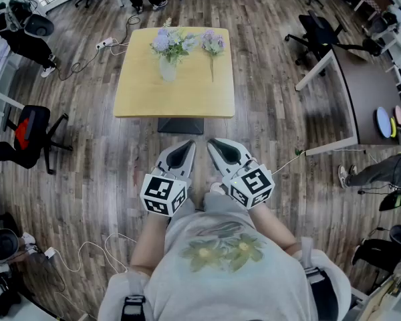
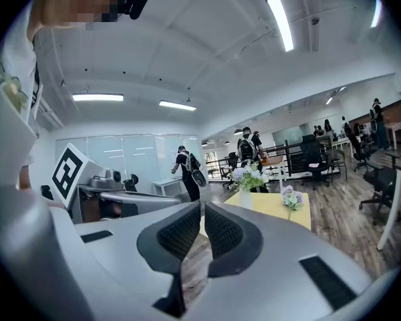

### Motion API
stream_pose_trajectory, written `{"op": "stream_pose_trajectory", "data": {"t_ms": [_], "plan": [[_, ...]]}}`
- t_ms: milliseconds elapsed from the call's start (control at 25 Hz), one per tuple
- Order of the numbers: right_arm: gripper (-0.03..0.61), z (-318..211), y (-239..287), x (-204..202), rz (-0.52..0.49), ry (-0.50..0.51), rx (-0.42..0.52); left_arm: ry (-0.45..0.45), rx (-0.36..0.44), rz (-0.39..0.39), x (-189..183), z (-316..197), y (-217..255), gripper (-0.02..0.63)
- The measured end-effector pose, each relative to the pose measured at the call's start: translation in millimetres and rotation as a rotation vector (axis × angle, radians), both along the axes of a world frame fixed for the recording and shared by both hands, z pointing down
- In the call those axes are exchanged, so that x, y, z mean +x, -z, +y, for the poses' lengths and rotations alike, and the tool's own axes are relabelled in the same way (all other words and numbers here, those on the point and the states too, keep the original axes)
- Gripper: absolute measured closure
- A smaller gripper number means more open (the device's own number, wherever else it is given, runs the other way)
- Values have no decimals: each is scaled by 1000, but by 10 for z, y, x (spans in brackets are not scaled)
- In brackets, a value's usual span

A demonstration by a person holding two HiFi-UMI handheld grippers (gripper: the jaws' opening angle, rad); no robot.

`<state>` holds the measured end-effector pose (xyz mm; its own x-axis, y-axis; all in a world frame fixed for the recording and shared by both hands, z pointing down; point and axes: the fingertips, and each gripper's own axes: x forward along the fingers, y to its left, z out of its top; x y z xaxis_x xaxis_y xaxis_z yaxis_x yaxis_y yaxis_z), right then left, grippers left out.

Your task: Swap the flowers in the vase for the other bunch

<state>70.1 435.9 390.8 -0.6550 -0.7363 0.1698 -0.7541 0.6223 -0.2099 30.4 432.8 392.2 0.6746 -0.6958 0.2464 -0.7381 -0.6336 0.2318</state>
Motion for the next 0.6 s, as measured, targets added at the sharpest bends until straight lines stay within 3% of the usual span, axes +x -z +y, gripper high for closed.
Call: {"op": "stream_pose_trajectory", "data": {"t_ms": [600], "plan": [[526, -166, -318, 393, 4, 190, -13, 123, -24, -1, 408, -214, -282, 597]]}}
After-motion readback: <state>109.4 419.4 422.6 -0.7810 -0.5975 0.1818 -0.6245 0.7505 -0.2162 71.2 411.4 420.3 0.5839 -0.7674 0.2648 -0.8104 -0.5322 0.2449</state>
